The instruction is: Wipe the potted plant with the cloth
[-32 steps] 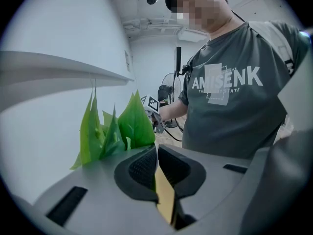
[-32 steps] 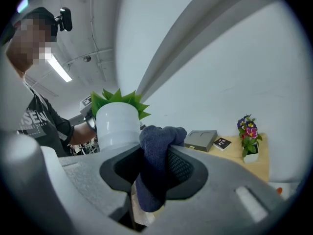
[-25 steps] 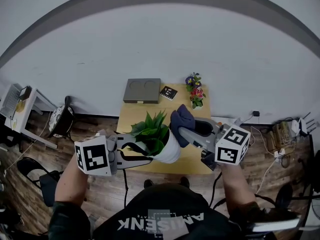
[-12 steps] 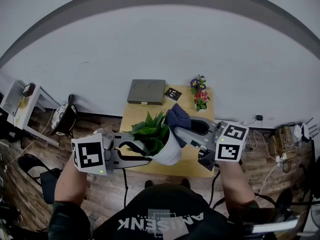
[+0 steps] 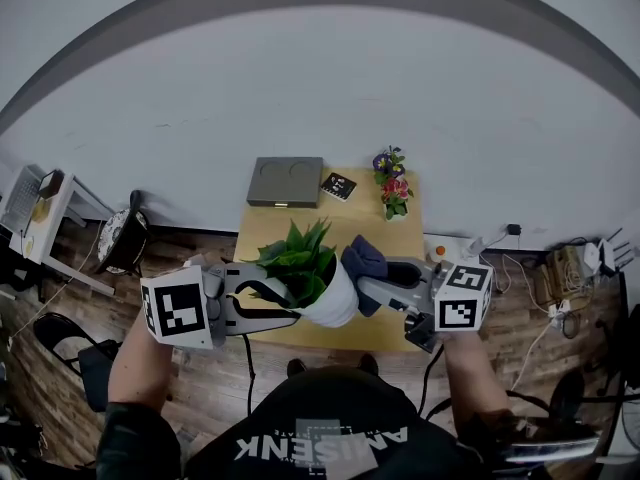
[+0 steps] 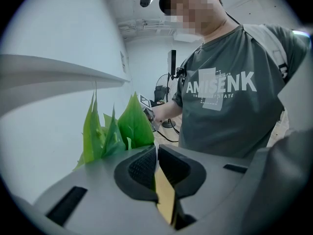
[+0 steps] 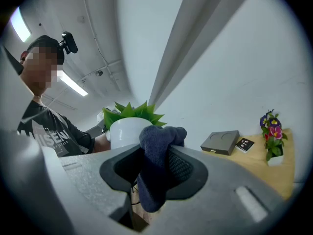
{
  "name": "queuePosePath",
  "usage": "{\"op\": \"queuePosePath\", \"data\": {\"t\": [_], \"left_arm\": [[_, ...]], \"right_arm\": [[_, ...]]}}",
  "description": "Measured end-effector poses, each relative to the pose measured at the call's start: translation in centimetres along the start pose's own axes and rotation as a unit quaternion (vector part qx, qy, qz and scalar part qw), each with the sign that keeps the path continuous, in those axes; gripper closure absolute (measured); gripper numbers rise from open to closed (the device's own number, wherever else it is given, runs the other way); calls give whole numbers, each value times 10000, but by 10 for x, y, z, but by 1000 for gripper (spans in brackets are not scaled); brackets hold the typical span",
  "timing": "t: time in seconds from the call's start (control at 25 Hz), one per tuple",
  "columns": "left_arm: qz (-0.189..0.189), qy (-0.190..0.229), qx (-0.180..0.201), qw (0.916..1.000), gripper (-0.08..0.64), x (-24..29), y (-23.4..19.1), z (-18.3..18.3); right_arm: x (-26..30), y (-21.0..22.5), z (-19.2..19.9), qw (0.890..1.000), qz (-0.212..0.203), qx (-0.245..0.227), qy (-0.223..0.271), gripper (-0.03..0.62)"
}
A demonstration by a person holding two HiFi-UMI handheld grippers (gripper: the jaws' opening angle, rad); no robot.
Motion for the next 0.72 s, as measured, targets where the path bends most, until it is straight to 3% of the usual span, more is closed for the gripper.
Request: {"op": "queuePosePath", "data": {"t": [0.36, 0.56, 0.72], "left_arm": [[100, 150, 271, 9995, 545, 2, -1, -1], [246, 214, 234, 9992, 545, 0, 2, -3], [404, 330, 119, 9986, 545, 0, 4, -10]], "right_arm": [[-4, 7, 12, 9991, -88, 173, -368, 461], [1, 8, -12, 9998, -31, -15, -212, 462], [12, -1, -44, 9993, -230, -288, 19, 461]]}}
Point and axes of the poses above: the fingertips, and each gripper's own axes: x forward along the fingers, y to its right, z out of its underside, the point moved 1 cm from there along -x, backward along the fingers, and after that the axes turned 3 degrees about x, right-handed, at the moved point
